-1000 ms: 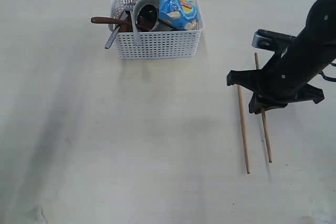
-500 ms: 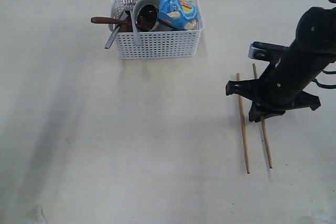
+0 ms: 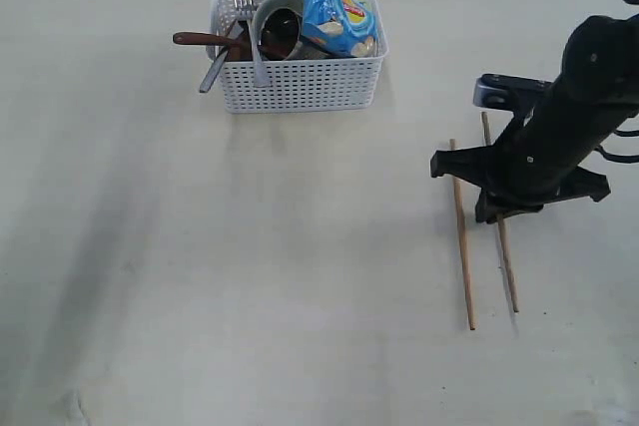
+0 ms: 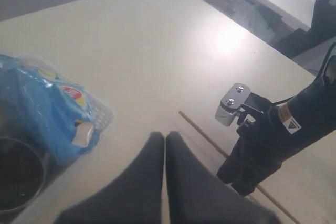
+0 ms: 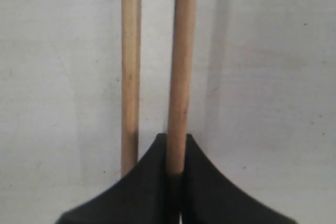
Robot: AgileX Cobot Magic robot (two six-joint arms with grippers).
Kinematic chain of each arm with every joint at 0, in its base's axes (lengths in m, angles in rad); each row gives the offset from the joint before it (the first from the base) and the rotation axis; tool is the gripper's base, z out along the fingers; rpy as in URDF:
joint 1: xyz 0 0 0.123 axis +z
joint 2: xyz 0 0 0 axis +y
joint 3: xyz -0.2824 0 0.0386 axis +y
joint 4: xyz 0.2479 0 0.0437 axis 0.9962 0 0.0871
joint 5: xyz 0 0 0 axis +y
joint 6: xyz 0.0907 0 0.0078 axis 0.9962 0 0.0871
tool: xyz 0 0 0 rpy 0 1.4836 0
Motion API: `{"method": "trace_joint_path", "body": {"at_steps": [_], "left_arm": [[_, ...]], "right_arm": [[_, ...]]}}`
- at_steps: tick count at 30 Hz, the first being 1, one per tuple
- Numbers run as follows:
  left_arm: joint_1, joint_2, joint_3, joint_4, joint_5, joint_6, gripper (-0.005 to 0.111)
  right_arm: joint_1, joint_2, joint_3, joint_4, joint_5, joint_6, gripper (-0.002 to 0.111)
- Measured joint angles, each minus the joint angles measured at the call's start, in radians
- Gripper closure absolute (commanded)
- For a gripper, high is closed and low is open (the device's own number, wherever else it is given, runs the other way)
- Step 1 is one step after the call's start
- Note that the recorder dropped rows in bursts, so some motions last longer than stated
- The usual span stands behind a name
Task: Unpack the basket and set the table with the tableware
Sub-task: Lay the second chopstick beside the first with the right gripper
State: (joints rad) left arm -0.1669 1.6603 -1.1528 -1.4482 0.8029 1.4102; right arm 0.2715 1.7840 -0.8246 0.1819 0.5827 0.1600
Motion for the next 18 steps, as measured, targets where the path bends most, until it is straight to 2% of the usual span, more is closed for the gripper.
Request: {"method": "trace_joint_path", "body": {"at_steps": [1,3,18], "left_arm": [[0.000,0.000,0.000,0.000,0.005,0.000,0.105],[0.000,0.000,0.000,-0.004,0.021,0.000,0.105],[0.000,0.000,0.000,-0.006,0.034,0.000,0.105]], "right_arm": [[0.000,0.000,0.000,-0.003,0.000,0.003,0.074],[0.000,0.000,0.000,-0.003,0.000,0.024,0.065],[0.000,-0.011,0.000,-0.003,0.000,0.044,0.065]]}}
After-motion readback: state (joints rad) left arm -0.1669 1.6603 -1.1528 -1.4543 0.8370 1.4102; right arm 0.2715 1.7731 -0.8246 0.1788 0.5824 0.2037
